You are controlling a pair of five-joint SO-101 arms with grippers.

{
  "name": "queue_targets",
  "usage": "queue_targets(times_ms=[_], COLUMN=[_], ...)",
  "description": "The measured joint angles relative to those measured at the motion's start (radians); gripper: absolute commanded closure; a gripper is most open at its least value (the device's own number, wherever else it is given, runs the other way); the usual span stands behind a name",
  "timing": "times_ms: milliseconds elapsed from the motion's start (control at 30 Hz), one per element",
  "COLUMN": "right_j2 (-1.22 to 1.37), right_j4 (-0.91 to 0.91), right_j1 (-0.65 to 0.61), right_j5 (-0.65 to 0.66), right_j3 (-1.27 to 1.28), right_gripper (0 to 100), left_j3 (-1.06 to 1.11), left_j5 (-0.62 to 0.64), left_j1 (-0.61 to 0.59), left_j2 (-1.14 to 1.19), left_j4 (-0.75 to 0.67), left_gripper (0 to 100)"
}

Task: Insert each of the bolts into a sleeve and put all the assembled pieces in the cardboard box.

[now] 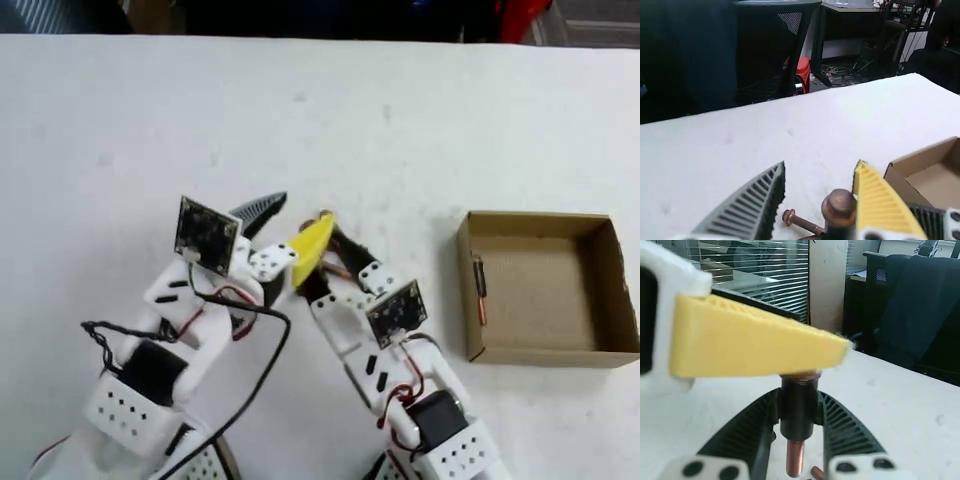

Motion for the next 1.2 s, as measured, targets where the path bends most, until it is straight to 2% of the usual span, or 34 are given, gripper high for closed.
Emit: queue_targets(times_ms=[133, 200, 400, 433, 533, 700, 800, 900, 1200], right_j2=[0.000, 0.000, 0.000, 0.000, 0.000, 0.000, -0.002, -0.002, 0.021], right_j4=[0.000, 0.000, 0.000, 0.005, 0.078, 0.275, 0.368, 0.459, 0.664], right_j1=[0.005, 0.025, 0.091, 0.104, 0.163, 0.249, 0.311, 0.362, 0.382], right_j5=[0.000, 0.000, 0.000, 0.000, 0.000, 0.000, 0.000, 0.000, 0.000], right_j3=[0.000, 0.000, 0.000, -0.011, -0.046, -0.199, -0.316, -0.448, -0.802], right_gripper=[97.5, 97.5, 97.5, 97.5, 97.5, 97.5, 97.5, 97.5, 97.6], left_j3=[-0.074, -0.123, -0.288, -0.308, -0.339, -0.339, -0.299, -0.206, 0.081], left_j5=[0.000, 0.000, 0.000, 0.000, 0.000, 0.000, -0.018, -0.106, -0.143], left_j1=[-0.037, -0.054, -0.157, -0.178, -0.247, -0.347, -0.402, -0.408, -0.451], left_j2=[0.000, 0.000, 0.000, 0.000, -0.002, -0.009, -0.074, -0.192, -0.572], left_j4=[0.006, 0.054, 0.330, 0.371, 0.437, 0.450, 0.450, 0.450, 0.450], left_gripper=[77, 78, 97, 98, 95, 98, 98, 98, 98])
